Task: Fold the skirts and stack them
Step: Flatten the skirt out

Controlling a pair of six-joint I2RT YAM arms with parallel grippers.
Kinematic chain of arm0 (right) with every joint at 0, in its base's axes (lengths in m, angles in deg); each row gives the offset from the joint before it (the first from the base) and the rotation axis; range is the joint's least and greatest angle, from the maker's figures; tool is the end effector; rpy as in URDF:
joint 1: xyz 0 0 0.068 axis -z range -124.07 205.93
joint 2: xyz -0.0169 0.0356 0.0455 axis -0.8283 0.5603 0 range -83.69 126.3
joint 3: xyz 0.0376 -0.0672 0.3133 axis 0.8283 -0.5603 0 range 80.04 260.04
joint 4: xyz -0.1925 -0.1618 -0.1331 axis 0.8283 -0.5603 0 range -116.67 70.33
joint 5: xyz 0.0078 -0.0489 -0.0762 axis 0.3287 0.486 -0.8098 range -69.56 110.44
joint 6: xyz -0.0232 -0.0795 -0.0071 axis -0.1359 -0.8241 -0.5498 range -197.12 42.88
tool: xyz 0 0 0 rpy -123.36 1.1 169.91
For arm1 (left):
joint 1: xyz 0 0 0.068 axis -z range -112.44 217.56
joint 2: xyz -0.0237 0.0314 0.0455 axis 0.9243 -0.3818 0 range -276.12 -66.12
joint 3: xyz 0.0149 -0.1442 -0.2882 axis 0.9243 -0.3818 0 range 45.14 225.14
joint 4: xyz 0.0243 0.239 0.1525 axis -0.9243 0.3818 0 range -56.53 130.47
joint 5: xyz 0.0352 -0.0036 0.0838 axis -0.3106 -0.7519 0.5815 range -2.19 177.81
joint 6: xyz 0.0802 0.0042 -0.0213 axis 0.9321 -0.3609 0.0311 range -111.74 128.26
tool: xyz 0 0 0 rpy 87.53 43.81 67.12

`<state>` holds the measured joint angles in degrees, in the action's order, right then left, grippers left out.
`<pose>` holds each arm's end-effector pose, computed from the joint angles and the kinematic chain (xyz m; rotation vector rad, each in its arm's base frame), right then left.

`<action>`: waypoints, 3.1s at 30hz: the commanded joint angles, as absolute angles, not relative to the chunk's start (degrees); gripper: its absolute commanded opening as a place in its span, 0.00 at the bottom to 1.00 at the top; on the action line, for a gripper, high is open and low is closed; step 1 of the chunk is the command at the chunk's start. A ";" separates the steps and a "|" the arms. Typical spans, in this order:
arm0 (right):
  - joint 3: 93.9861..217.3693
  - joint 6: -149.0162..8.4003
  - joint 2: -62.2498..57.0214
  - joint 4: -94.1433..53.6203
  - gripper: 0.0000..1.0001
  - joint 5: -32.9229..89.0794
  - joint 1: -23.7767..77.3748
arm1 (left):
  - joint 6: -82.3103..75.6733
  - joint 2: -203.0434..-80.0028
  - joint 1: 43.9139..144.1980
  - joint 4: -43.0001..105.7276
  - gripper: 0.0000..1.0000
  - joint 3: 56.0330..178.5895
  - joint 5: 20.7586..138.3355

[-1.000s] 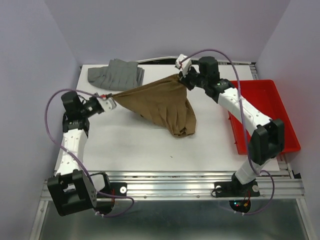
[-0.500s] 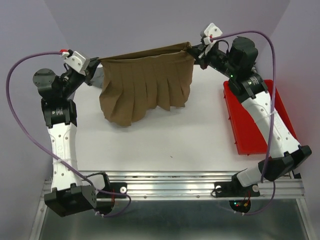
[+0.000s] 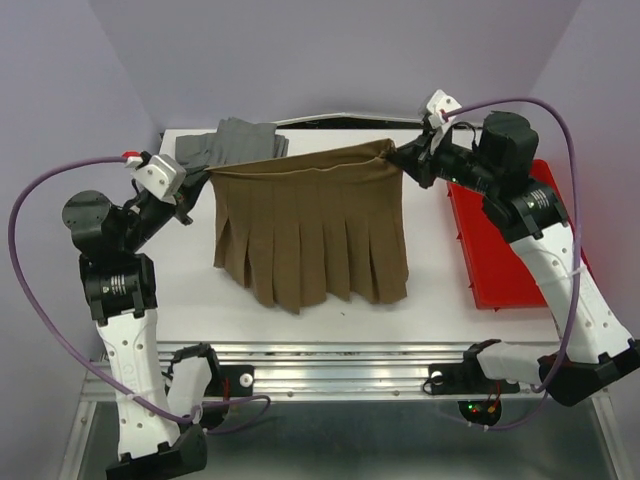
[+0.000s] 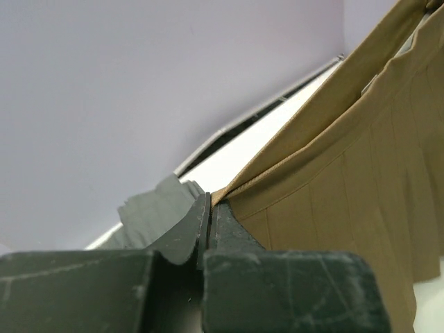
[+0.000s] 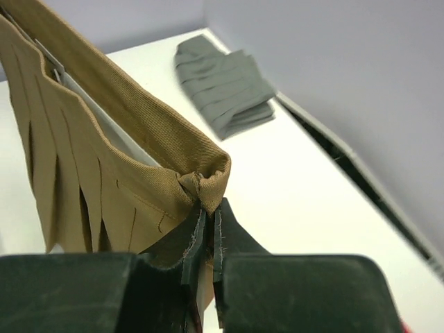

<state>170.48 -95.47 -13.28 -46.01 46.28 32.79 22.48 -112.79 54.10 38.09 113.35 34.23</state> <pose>0.2500 0.1413 0.5438 -0.9038 1.4270 0.4410 0.1540 -0.0233 0.5316 0.7959 1.1517 -0.1938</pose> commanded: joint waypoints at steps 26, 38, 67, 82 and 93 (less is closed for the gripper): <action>163.94 -77.48 26.05 -45.77 0.09 53.22 39.04 | 30.77 -156.19 55.69 52.28 0.00 108.32 50.20; 176.19 -69.93 36.71 -45.51 0.86 61.21 44.23 | 21.81 -162.62 53.32 47.27 0.98 116.07 41.49; 169.52 -50.58 52.97 -26.79 0.72 76.33 42.57 | 24.62 -172.55 52.70 47.89 0.78 110.27 27.52; 169.69 -47.42 54.91 -24.85 0.73 74.32 41.34 | 18.10 -176.33 52.26 44.98 0.00 112.99 42.36; 174.87 -42.50 58.77 -25.91 0.73 69.13 38.53 | 19.25 -179.67 53.58 47.35 0.00 115.89 45.88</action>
